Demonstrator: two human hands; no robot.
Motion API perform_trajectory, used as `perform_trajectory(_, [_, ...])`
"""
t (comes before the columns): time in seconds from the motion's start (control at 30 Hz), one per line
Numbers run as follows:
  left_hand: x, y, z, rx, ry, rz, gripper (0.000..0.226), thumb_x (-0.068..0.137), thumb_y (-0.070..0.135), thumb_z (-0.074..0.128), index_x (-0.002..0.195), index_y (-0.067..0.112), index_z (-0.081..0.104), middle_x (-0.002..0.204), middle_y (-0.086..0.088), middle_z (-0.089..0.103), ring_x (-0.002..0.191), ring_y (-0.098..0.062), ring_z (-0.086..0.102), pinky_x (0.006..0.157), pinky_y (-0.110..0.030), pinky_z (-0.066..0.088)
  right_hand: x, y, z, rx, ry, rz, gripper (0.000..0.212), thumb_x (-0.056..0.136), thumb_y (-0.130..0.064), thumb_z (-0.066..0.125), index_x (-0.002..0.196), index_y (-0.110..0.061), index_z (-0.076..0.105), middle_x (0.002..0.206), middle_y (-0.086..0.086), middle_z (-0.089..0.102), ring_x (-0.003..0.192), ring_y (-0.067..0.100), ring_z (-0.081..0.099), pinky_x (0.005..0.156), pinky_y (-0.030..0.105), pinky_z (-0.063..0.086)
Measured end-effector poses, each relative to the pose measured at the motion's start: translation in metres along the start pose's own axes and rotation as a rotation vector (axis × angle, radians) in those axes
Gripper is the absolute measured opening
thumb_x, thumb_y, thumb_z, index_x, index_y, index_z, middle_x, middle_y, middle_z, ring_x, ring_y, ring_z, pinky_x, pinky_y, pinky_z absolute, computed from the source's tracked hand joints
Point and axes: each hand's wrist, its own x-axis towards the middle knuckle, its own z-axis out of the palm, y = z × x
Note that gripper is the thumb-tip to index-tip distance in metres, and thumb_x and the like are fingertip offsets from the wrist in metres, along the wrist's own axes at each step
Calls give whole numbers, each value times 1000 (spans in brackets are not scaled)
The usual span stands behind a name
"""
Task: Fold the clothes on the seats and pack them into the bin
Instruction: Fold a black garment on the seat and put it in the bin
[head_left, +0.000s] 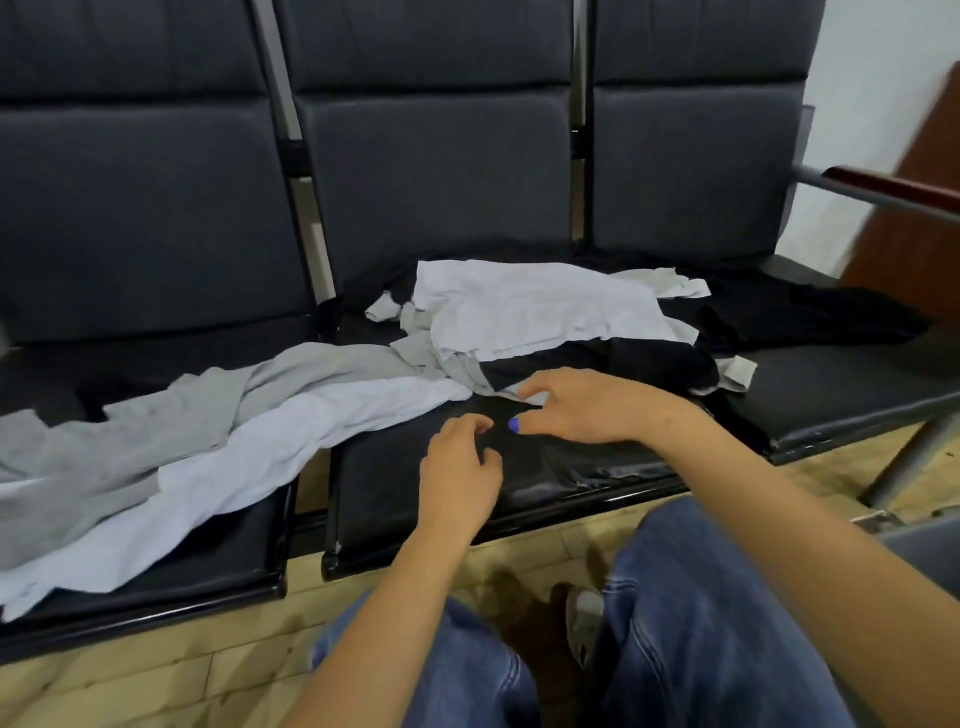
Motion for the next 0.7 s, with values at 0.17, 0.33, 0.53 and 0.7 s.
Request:
perform_trajectory(0.17, [4, -8, -2, 39, -59, -42, 37, 90, 9, 54, 127, 15, 53, 130, -2, 51, 116, -20, 48, 99, -38, 42, 48, -5, -18, -63, -141, -7, 46, 91, -50, 52, 117, -12, 58, 119, 13, 63, 96, 23, 59, 83, 35, 44])
perform_trajectory(0.33, [19, -12, -3, -11, -31, -63, 35, 90, 9, 56, 124, 18, 55, 127, 1, 52, 111, -20, 50, 96, -36, 43, 97, -10, -34, -85, -237, 40, 55, 94, -44, 51, 130, -3, 51, 106, 12, 67, 87, 22, 56, 84, 35, 45])
perform_trajectory(0.53, [46, -17, -6, -81, 72, -130, 31, 91, 9, 56, 121, 16, 56, 123, 0, 51, 118, -17, 46, 100, -27, 37, 153, 6, -29, -316, -39, 6, 76, 90, -38, 57, 151, -18, 16, 153, 10, 26, 139, 29, 26, 113, 41, 25])
perform_trajectory(0.7, [106, -37, -17, 126, 156, -29, 45, 84, 5, 62, 128, 10, 54, 132, -9, 49, 126, -27, 41, 104, -30, 28, 210, 50, -22, -585, 40, 40, 110, 81, -44, 68, 151, -24, -15, 158, 12, -20, 144, 34, -21, 114, 57, -9])
